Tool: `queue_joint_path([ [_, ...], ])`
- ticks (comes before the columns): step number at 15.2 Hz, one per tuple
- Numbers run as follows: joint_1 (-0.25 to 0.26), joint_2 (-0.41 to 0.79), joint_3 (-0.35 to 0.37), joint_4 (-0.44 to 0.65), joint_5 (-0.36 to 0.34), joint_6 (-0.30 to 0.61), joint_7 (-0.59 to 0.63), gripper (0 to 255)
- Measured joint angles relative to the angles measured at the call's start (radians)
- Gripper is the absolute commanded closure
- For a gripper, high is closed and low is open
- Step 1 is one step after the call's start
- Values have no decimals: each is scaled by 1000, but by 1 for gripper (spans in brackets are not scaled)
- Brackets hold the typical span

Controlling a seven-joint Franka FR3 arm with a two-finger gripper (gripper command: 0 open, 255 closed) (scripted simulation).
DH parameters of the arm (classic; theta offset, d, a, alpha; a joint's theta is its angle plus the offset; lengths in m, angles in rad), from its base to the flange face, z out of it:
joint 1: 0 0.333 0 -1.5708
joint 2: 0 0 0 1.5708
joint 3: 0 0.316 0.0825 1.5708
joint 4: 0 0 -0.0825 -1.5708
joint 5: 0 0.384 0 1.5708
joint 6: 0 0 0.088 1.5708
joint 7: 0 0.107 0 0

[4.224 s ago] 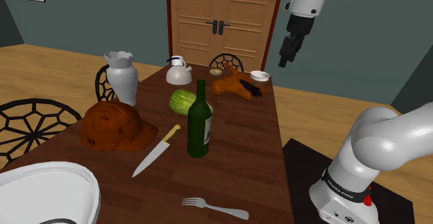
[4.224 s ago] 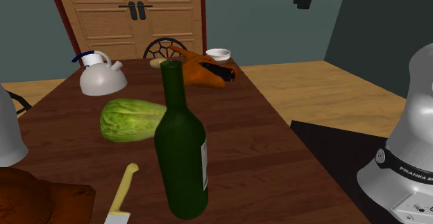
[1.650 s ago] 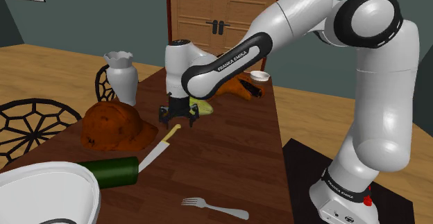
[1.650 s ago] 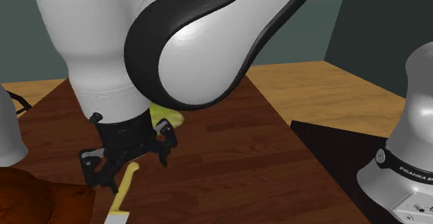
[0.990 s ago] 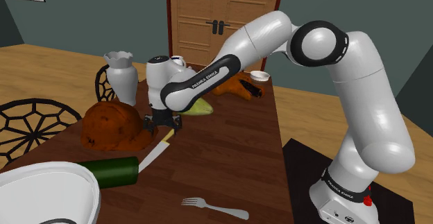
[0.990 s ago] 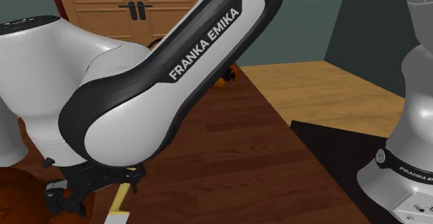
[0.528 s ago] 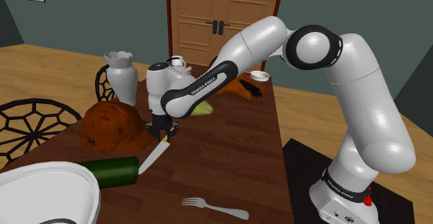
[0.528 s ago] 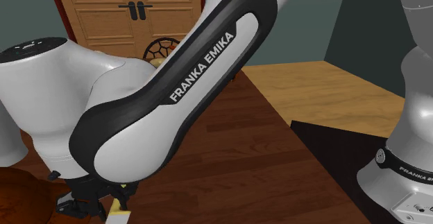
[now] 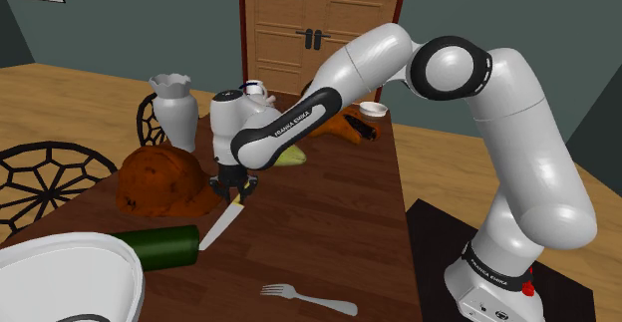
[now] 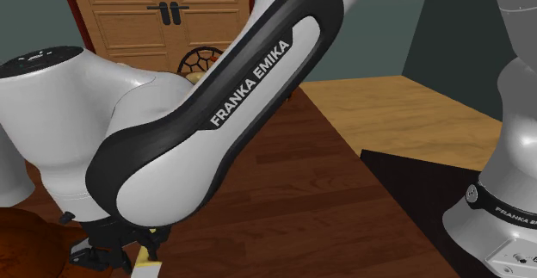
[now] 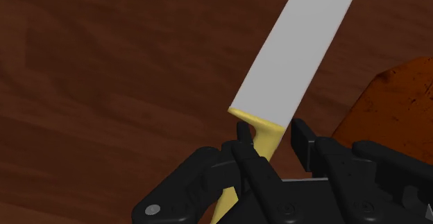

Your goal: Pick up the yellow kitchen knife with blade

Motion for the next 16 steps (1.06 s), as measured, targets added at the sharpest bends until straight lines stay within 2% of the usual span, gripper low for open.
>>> queue_joint_path([
  [16, -19, -107, 33, 30, 46, -134, -33, 255],
])
